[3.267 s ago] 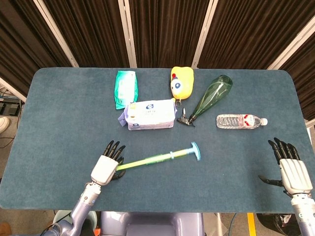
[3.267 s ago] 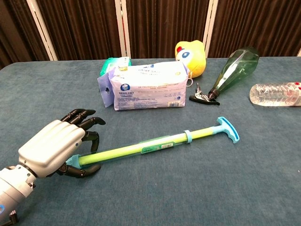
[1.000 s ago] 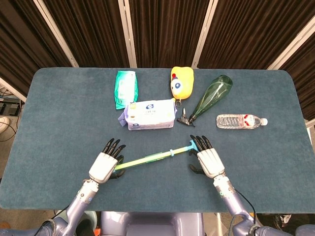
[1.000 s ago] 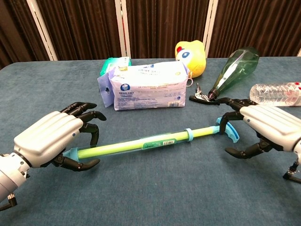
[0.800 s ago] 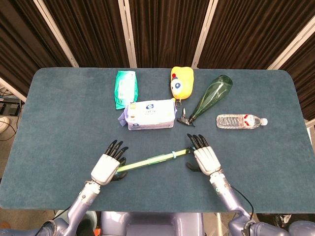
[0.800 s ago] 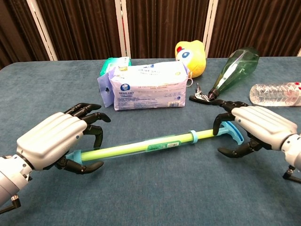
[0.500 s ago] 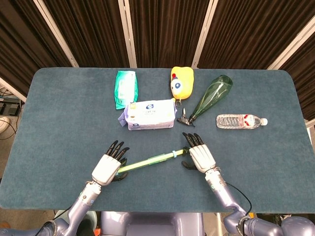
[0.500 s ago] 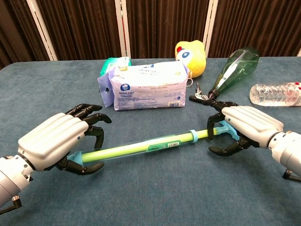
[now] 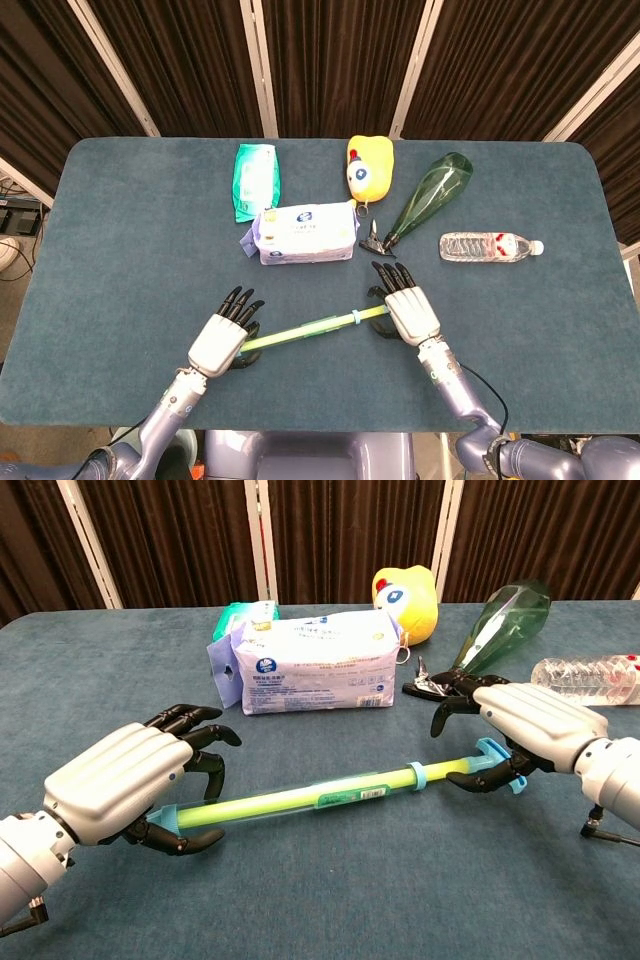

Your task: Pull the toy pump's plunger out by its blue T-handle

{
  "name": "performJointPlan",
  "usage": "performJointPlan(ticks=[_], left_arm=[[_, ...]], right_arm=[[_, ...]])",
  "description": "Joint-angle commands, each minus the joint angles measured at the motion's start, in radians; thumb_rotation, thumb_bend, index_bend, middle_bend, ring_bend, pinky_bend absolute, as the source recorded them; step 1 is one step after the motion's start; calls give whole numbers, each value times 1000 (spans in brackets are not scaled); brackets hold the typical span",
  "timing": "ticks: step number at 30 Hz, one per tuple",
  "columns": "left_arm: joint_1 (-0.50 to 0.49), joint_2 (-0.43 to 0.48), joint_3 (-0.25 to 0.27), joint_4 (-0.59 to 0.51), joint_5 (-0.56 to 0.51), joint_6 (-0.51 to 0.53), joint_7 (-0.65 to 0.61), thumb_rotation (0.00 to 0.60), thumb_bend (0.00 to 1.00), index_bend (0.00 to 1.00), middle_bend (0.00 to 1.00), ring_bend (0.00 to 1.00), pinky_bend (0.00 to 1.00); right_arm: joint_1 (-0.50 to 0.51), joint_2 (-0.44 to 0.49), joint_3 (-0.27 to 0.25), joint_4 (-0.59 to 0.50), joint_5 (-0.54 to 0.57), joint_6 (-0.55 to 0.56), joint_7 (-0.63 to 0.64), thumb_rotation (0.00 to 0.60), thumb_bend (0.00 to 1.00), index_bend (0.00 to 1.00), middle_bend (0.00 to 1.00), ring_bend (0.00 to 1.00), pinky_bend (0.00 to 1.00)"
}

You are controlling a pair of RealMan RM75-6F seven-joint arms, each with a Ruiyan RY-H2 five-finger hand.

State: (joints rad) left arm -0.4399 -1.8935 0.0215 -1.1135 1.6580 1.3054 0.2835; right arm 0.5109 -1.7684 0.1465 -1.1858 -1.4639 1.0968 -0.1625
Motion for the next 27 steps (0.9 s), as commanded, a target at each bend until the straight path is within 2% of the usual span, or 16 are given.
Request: performJointPlan(ticks=[1,9,11,15,18,21,27], left_arm=[[-1,-1,-1,0,0,0,2,600,438,629,166,17,0],[-4,0,-2,-4,3,3,9,600,438,629,166,17,0],[-6,0,-3,-3,3,2,11,600,438,629,166,17,0],[-7,-1,-3,-2,2,-1,11,600,437,629,166,17,0],[-8,0,-3,-4,2,0,11,600,438,629,166,17,0],[-8,2,-4,-6,4,4,13,600,438,629,166,18,0],[-6,12,-2,-18,8,13,15,600,424,630,166,17,0]], right_arm=[[6,-3,-1,6,7,-8,2,600,343,327,0,0,0],[14,-32,-16,76,29,-42,35,600,343,345,0,0,0],[15,-35,-20,90,32,-46,44,600,343,381,0,0,0],[18,-41,-22,114,38,-53,57,600,349,524,4,0,0],[20,-48,-22,130,39,-50,56,600,372,652,37,0,0],[21,-52,-20,139,40,-44,49,600,399,726,68,0,0],[19,-49,-15,147,45,-26,33,600,428,766,91,0,0]])
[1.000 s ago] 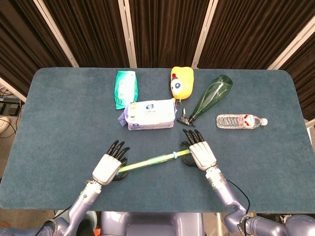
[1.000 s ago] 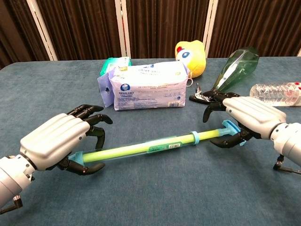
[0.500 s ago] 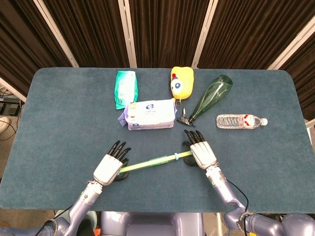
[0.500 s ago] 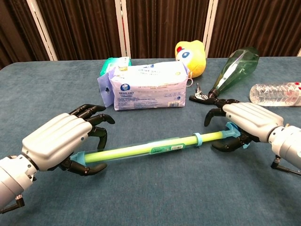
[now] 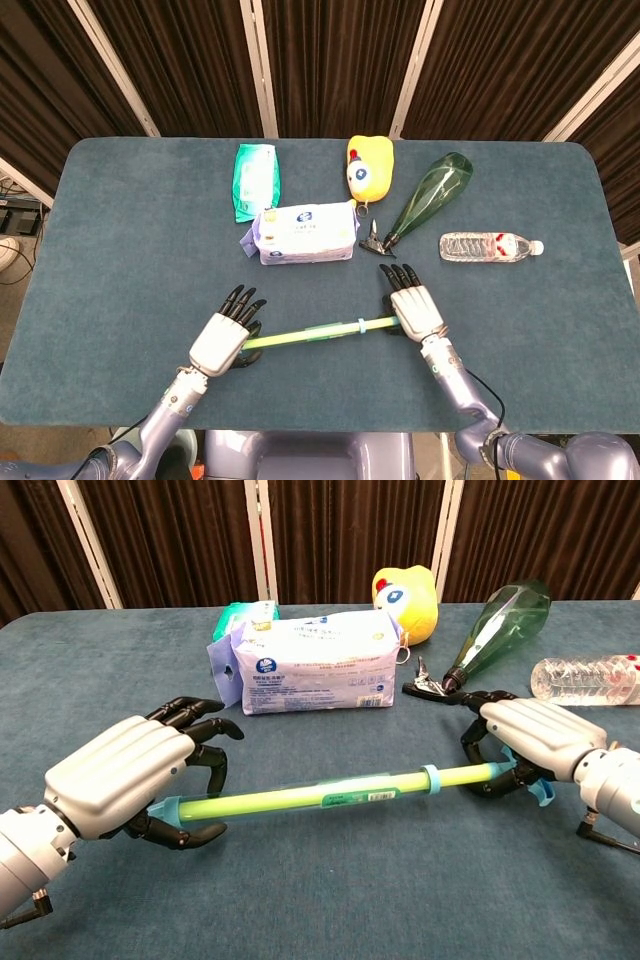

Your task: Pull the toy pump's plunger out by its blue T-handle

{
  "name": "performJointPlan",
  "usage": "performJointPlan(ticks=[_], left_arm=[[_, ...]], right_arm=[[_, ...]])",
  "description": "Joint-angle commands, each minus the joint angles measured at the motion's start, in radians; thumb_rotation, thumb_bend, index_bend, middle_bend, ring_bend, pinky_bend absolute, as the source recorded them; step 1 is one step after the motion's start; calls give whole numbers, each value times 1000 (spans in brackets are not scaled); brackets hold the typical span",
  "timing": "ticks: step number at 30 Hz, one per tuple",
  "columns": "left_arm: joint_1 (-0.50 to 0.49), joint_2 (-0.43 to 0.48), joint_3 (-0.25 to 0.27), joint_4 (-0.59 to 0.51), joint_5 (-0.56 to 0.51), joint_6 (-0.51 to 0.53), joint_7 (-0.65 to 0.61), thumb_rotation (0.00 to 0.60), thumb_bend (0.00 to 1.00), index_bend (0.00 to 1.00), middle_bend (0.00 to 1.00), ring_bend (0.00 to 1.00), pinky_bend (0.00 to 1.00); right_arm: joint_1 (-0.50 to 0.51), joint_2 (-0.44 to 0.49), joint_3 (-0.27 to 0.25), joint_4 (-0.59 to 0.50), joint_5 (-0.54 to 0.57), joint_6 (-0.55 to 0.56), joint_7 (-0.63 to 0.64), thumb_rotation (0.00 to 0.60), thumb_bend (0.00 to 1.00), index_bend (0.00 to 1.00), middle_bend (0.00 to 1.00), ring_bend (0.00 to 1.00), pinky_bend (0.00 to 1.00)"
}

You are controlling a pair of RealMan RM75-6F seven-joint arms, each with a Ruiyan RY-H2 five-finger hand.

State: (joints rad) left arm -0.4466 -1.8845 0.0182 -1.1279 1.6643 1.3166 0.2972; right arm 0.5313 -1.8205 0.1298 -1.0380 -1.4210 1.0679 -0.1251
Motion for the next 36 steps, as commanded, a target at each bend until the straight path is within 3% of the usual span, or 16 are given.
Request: performJointPlan(ticks=[1,22,36], left_arm=[[2,5,3,-6,2,3,1,600,424,630,166,17,0],[43,118,53,-136,73,100,5,600,424,636,167,17,0],[68,172,76,-174,117,145,-13,600,424,639,172,18,0]], right_arm=[[-1,6,3,-2,3,6,-6,600,429,766,91,0,0],[-15,130,41,-97,49,39,-42,600,427,771,95,0,0],[4,139,69,-53,106,6,-58,600,429,785,103,0,0]])
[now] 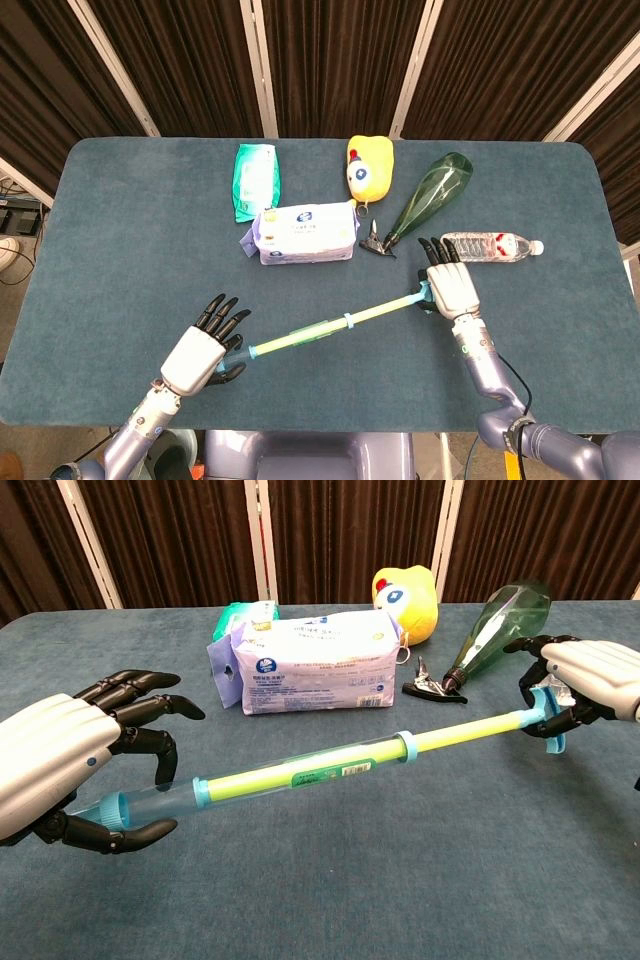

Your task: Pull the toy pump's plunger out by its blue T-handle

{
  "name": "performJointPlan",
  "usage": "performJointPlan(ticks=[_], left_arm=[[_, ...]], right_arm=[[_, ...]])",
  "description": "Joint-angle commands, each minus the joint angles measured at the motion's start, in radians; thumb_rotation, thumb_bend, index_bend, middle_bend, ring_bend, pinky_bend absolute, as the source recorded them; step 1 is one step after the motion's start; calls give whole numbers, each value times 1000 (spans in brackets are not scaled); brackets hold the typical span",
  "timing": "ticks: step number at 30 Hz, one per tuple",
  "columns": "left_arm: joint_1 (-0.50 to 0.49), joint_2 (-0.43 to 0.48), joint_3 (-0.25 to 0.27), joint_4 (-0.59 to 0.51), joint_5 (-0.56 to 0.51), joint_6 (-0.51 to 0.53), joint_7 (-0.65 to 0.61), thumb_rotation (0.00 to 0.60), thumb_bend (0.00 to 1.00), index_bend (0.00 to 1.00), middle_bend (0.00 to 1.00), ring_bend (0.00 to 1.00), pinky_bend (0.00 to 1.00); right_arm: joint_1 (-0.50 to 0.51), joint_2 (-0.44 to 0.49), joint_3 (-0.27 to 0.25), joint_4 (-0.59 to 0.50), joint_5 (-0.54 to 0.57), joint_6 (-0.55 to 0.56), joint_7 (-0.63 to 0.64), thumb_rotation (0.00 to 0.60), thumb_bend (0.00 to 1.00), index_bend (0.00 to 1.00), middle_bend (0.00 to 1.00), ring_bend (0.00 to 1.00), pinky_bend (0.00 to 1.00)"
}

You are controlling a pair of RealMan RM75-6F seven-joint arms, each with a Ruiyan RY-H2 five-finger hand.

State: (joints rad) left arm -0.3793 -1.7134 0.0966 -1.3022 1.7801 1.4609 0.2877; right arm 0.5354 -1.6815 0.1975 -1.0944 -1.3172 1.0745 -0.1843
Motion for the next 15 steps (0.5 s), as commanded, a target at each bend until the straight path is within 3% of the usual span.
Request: performJointPlan(ticks=[1,15], left_arm=[[0,1,-5,1,1,0,-6,600,424,640,172,18,0],[16,16,6,-3,19,15,-24,600,424,641,175,21,0]], right_arm=[[0,1,1,6,3,1,2,600,429,788,104,0,0],[18,12,22,29,23,1,-6,600,431,849,132,0,0]])
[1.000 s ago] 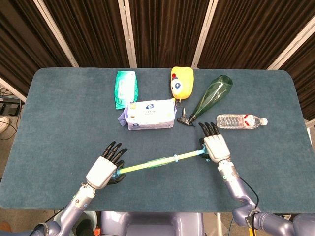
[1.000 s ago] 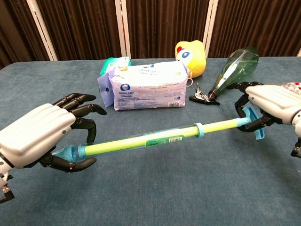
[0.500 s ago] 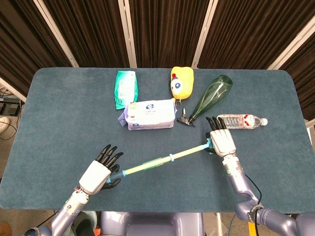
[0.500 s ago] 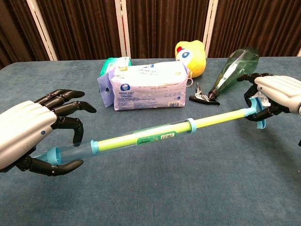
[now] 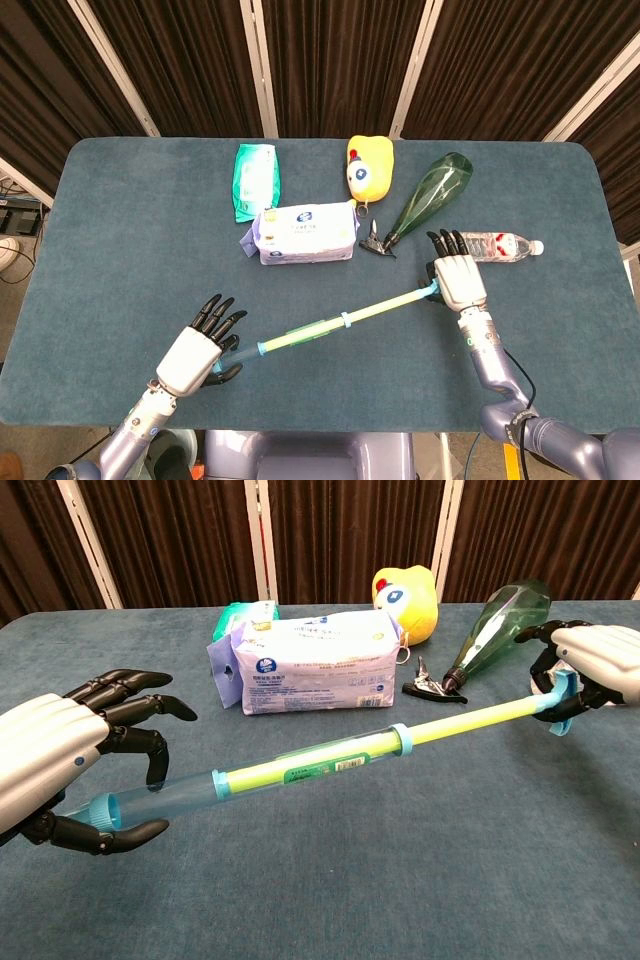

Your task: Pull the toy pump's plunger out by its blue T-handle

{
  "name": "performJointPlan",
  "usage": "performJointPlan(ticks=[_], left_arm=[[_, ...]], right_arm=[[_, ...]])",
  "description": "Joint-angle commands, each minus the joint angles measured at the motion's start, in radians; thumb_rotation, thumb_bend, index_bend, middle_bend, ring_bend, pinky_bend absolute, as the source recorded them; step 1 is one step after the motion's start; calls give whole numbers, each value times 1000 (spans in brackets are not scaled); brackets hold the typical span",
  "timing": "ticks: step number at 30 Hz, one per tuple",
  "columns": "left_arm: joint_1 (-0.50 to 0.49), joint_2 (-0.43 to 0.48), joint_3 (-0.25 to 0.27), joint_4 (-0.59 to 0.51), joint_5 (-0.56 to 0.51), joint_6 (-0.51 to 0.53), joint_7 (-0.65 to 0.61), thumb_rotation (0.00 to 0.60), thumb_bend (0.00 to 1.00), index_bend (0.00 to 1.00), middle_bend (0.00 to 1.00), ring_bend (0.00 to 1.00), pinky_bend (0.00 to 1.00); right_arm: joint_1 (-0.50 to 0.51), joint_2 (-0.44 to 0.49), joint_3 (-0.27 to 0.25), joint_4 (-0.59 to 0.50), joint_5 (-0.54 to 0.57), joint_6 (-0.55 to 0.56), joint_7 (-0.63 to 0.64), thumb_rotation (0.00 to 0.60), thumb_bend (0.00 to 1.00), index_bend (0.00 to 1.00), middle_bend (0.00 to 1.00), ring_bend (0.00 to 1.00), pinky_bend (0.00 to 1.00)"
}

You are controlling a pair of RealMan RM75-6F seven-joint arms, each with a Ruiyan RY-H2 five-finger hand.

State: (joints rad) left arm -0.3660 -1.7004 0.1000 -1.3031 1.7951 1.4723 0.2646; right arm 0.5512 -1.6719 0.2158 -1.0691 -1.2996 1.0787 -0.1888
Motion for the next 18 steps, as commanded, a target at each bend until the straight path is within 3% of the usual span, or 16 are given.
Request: performJointPlan(ticks=[1,18], left_arm=[[4,4,4,-3,6,6,-1,600,424,641,176,26,0],[31,48,14,-10,34,44,-9,600,424,645,179,33,0]], right_arm=[[3,3,5,6,9,-5,-3,600,431,853,133,0,0],[26,24,43,38,61,-25,-3,600,433,875,152,0,0]])
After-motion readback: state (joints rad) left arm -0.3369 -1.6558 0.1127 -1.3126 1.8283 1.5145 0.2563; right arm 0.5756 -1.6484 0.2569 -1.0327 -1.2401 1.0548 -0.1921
